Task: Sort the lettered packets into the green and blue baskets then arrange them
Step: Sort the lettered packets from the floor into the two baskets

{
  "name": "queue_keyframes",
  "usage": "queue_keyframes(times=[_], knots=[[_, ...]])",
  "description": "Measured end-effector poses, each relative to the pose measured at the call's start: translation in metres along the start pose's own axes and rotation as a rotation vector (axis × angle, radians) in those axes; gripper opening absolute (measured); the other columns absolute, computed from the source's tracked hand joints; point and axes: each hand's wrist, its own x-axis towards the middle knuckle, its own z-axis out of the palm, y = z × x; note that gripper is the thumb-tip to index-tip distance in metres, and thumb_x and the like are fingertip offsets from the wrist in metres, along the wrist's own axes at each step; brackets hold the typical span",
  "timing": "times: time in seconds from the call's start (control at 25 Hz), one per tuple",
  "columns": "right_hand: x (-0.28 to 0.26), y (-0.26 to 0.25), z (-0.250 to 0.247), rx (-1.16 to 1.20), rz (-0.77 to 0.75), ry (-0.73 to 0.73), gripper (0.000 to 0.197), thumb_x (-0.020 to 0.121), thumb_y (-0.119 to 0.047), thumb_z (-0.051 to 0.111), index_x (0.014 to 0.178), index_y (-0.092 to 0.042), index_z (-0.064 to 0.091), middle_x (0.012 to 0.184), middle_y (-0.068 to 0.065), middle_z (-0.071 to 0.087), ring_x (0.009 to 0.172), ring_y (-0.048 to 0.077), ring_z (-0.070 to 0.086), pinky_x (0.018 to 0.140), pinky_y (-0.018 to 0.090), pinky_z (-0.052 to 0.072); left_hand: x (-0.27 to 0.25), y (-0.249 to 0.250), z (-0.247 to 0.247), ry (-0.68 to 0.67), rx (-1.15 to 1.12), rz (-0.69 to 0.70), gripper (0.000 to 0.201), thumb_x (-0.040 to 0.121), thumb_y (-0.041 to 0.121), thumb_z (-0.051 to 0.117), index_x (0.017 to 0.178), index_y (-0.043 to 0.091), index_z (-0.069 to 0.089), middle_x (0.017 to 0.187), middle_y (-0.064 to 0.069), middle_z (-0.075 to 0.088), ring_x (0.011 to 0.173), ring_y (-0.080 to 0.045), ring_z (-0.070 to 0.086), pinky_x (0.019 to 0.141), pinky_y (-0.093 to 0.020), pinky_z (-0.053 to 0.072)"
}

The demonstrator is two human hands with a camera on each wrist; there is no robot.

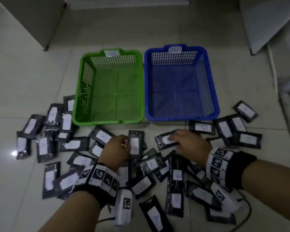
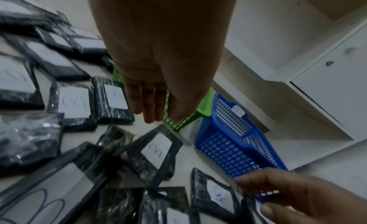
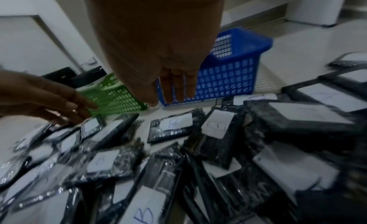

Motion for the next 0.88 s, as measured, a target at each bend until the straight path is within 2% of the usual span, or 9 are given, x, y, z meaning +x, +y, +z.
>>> queue_keyframes(times=[0.12,0.24,0.32,0.4,0.44,0.52,0.64,0.76,0.88], knots=[[0.022,0.009,0.032,-0.168,-0.063,0.010,0.053,0.089,-0.011,0.049,0.141,-0.016,0.041,0.145,0.005,0.040,0.134,0.023,0.036,0.111,0.033,0.029,0.019,-0.022,0.033,0.089,-0.070,-0.071,0.060,0.081,0.037,0.067,0.132,0.012,0.047,0.126,-0.012,0.052,0.104,-0.023,0.060,0.089,-0.033,0.048],[0.032,0.015,0.054,-0.309,-0.008,-0.027,0.064,0.092,-0.016,0.049,0.149,-0.018,0.022,0.155,0.008,0.022,0.144,0.025,0.020,0.117,0.035,0.017,0.024,-0.031,0.050,0.101,0.034,-0.042,0.083,0.068,0.054,0.074,0.136,0.018,0.041,0.125,-0.007,0.054,0.112,-0.024,0.055,0.093,-0.039,0.049],[0.036,0.017,0.056,-0.361,0.070,-0.055,0.070,0.090,-0.018,0.053,0.150,-0.017,0.018,0.153,0.009,0.024,0.141,0.027,0.025,0.115,0.036,0.019,0.028,-0.034,0.052,0.106,0.111,-0.007,0.087,0.063,0.058,0.075,0.136,0.022,0.041,0.124,-0.004,0.058,0.115,-0.025,0.053,0.094,-0.041,0.048],[0.044,0.013,0.053,-0.405,0.048,-0.025,0.068,0.080,-0.019,0.065,0.141,-0.013,0.037,0.135,0.011,0.042,0.123,0.029,0.044,0.101,0.035,0.036,0.030,-0.035,0.051,0.123,0.116,0.010,0.081,0.061,0.055,0.078,0.130,0.024,0.048,0.116,-0.002,0.062,0.111,-0.024,0.055,0.092,-0.040,0.049],[0.046,0.011,0.049,-0.418,0.030,0.005,0.059,0.072,-0.020,0.072,0.126,-0.011,0.052,0.121,0.012,0.050,0.108,0.030,0.052,0.087,0.034,0.043,0.030,-0.032,0.049,0.127,0.121,0.040,0.072,0.062,0.052,0.079,0.123,0.024,0.054,0.109,-0.002,0.063,0.106,-0.024,0.056,0.088,-0.037,0.048],[0.048,0.001,0.038,-0.418,0.005,0.011,0.033,0.074,-0.017,0.070,0.104,-0.009,0.057,0.107,0.010,0.051,0.092,0.027,0.055,0.068,0.031,0.043,0.027,-0.026,0.041,0.089,0.091,0.110,0.046,0.069,0.043,0.077,0.107,0.021,0.062,0.097,-0.001,0.060,0.099,-0.023,0.057,0.080,-0.030,0.045],[0.044,-0.020,0.020,-0.271,0.006,-0.012,0.023,0.094,-0.025,0.049,0.111,-0.011,0.053,0.111,0.006,0.051,0.097,0.023,0.054,0.066,0.027,0.036,0.023,-0.023,0.005,-0.065,-0.048,0.194,0.024,0.079,0.030,0.071,0.099,0.020,0.063,0.095,-0.002,0.062,0.090,-0.018,0.060,0.069,-0.023,0.038],[0.040,-0.056,-0.012,0.058,0.001,0.123,0.028,0.095,-0.035,0.049,0.118,-0.019,0.052,0.111,0.000,0.059,0.100,0.020,0.058,0.078,0.033,0.049,0.028,-0.016,-0.064,-0.160,-0.127,0.211,0.026,0.079,0.029,0.069,0.101,0.017,0.062,0.099,-0.007,0.068,0.090,-0.023,0.064,0.083,-0.027,0.050],[0.061,-0.090,-0.047,0.180,-0.084,0.246,0.033,0.094,-0.036,0.051,0.126,-0.026,0.051,0.117,0.000,0.062,0.104,0.021,0.058,0.082,0.038,0.051,0.045,0.004,-0.142,-0.108,0.132,0.250,0.034,0.079,0.032,0.062,0.111,0.022,0.059,0.097,-0.003,0.062,0.096,-0.027,0.062,0.081,-0.025,0.043]])
